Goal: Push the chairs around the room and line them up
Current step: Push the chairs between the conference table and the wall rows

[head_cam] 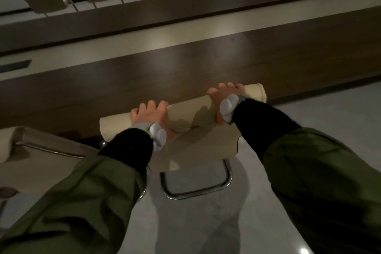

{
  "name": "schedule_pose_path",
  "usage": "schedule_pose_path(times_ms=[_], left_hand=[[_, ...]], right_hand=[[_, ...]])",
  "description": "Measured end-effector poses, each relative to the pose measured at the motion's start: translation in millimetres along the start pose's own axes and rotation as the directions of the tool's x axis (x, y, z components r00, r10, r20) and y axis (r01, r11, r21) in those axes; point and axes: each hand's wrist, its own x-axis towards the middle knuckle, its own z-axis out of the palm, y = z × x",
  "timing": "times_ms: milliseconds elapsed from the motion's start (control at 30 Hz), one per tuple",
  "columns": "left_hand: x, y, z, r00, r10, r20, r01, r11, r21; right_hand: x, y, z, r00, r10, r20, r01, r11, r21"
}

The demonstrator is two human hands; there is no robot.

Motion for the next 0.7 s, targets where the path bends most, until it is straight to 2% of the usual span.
schedule_pose_path(times_ms=[100,333,700], left_hand=[[16,-3,-4,0.998,-0.035,0.050,0.035,0.999,0.006],[61,-14,-10,0.997,-0.050,0.061,0.049,0.998,0.026],[80,-17,-15,0.996,-0.045,0.083,0.045,0.999,0.000]], right_hand=[[14,4,-2,0.996,-0.086,-0.002,0.086,0.991,-0.101],[55,8,-11,0.994,-0.110,-0.004,0.110,0.992,-0.063],[88,16,-15,0.986,-0.114,0.122,0.122,0.991,-0.063]])
